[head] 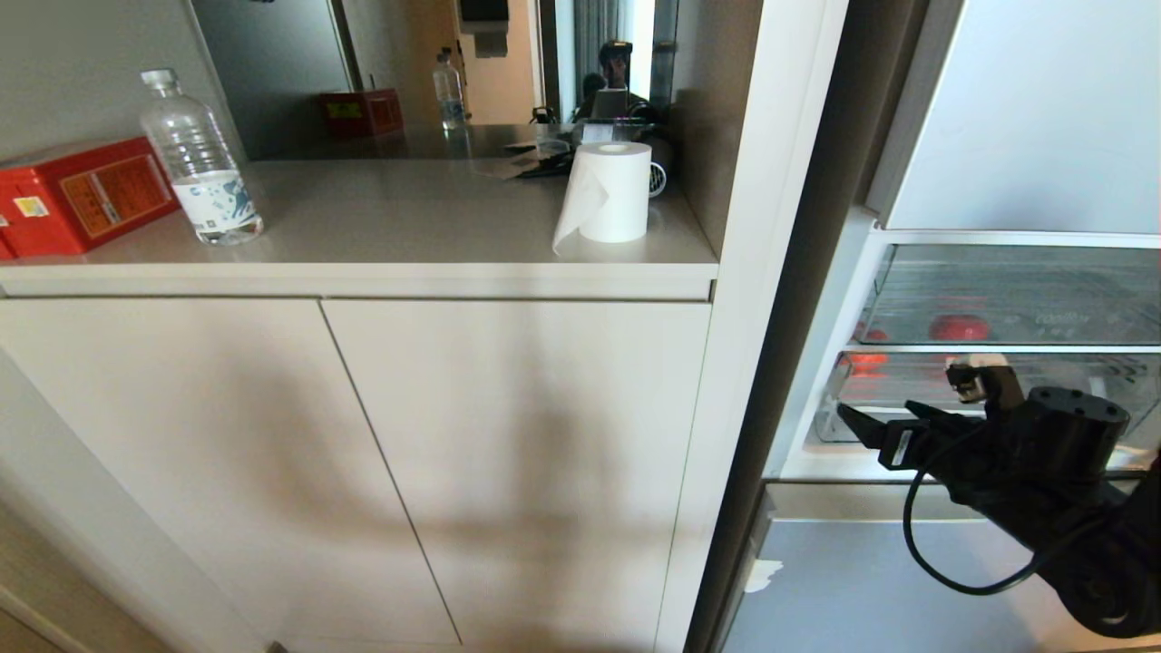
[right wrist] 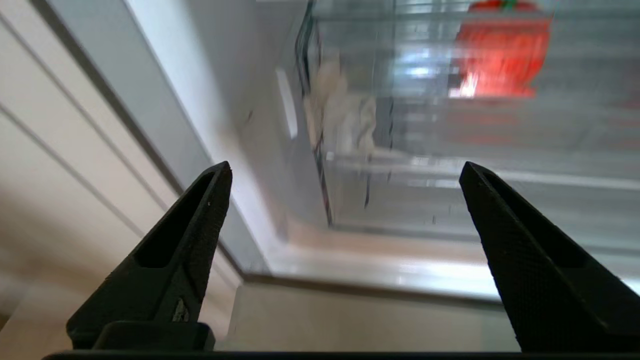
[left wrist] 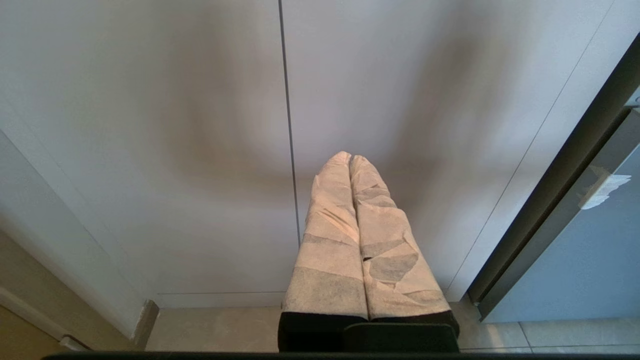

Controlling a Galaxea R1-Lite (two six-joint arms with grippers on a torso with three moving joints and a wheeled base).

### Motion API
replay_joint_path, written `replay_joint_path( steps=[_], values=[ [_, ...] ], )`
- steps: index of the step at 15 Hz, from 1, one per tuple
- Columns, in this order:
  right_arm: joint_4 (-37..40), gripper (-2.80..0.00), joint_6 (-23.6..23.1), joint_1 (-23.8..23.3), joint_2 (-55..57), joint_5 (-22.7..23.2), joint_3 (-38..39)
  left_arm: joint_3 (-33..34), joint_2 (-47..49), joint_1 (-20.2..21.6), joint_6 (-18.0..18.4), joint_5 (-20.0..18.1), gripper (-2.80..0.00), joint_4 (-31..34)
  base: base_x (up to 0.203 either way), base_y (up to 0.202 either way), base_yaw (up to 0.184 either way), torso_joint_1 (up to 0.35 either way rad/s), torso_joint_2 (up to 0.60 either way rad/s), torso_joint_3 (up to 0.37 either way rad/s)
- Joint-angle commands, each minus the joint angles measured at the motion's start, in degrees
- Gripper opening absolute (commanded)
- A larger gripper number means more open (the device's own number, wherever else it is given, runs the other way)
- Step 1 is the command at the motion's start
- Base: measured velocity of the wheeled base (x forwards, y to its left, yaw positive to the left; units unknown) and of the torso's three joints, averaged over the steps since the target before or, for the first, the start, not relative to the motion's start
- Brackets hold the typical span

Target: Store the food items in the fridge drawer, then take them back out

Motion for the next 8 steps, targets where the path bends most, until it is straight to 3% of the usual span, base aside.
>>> replay_joint_path(
  steps=[1,8],
  values=[
    [-2.96,0.00,-0.02,0.09,4.06,-0.04,-1.16,0.00,0.08,-0.01,-0.02,0.02,-2.80,0.00,0.000,0.000,0.000,0.000,0.00,0.000],
    [-3.38,0.00,3.31,0.12,6.45,0.02,-4.95,0.00,0.08,-0.01,-0.02,0.02,-2.80,0.00,0.000,0.000,0.000,0.000,0.00,0.000]
  ],
)
